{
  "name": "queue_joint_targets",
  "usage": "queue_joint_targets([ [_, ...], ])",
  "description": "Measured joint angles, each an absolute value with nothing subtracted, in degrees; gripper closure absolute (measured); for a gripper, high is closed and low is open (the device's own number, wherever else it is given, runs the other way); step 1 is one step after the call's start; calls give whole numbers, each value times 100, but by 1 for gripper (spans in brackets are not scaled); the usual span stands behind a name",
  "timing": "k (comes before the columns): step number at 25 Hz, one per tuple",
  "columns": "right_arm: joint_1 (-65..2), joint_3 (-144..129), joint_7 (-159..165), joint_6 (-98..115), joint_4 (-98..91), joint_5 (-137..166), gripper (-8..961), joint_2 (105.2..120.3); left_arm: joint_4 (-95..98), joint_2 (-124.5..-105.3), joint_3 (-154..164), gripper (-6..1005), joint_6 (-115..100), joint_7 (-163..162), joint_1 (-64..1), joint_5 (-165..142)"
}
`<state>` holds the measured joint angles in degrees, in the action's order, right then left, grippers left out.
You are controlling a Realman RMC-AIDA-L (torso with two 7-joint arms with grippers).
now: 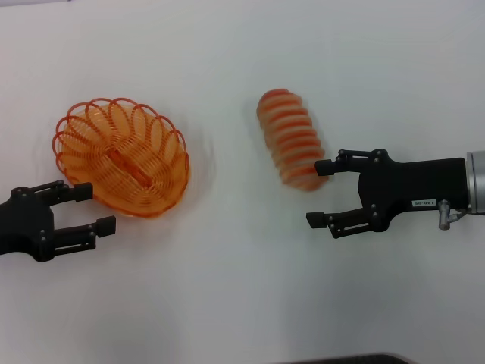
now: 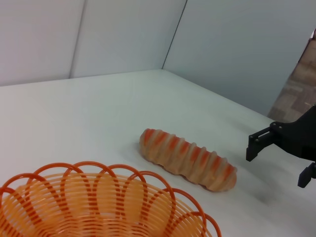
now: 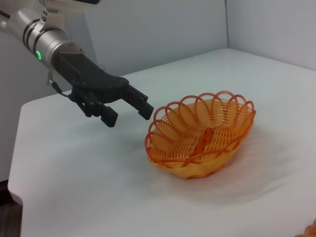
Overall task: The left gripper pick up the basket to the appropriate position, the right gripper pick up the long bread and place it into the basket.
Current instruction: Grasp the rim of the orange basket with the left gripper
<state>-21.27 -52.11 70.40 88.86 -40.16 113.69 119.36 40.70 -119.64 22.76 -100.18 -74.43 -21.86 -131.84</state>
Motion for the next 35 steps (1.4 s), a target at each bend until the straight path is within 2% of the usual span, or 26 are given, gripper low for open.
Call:
queue_joint_targets([
  [15, -2127, -5193, 7040, 8914, -4007, 11343, 11, 11935, 4062, -11955, 1650, 202, -10056, -7748, -2312, -13150],
  [28, -2308, -5091, 7196, 9129, -4008, 11337, 11, 11933, 4308, -11502, 1318, 205, -9276, -11250, -3119, -13177],
  [35, -2386, -5053, 7198, 9315, -4052, 11337, 11, 11931, 4891, -11396, 2671, 208, -8528, -12628, -3513, -13754],
])
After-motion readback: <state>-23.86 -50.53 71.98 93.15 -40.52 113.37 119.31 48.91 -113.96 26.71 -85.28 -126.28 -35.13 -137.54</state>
